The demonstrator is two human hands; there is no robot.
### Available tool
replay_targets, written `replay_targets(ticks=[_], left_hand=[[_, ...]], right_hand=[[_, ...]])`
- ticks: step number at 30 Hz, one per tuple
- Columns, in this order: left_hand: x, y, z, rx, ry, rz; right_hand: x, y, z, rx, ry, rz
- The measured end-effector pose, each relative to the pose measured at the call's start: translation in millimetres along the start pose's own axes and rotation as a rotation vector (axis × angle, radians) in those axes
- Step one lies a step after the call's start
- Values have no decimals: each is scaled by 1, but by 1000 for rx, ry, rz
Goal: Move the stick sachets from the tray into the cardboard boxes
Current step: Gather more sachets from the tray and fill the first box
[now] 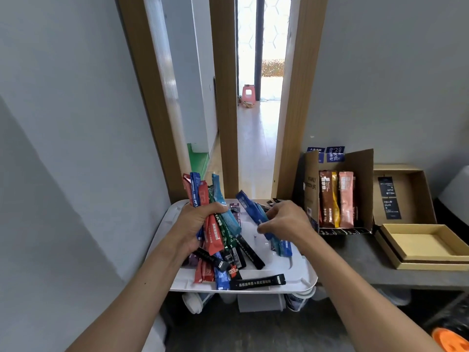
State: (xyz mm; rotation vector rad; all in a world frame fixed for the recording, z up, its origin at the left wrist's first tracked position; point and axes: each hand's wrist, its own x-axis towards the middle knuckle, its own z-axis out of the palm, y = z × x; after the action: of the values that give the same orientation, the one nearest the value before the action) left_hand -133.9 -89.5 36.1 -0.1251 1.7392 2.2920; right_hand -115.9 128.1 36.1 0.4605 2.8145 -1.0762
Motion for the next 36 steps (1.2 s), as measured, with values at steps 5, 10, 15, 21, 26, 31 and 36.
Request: replay_targets(ticks=[5, 10, 15, 21, 26, 31, 36], left_hand=[[-1, 3, 25, -39, -81, 61], [6, 7, 61, -31, 2, 189], [6, 14, 98, 77, -52, 242], [-3, 6, 162, 243, -9, 288], [-16, -10, 230, 272, 88, 285], [-26, -9, 280, 348, 119, 307], [-33, -12, 318, 385, 172, 307]], right_hand=[[-21, 0, -28, 356, -94, -91], [-32, 27, -48, 432, -231, -112], [-42, 60, -72, 449, -264, -121], [-44, 115, -107, 496, -281, -150], [-38, 163, -151, 504, -232, -191], [-33, 197, -189, 658, -188, -206], [-23, 205, -203, 577, -225, -305]])
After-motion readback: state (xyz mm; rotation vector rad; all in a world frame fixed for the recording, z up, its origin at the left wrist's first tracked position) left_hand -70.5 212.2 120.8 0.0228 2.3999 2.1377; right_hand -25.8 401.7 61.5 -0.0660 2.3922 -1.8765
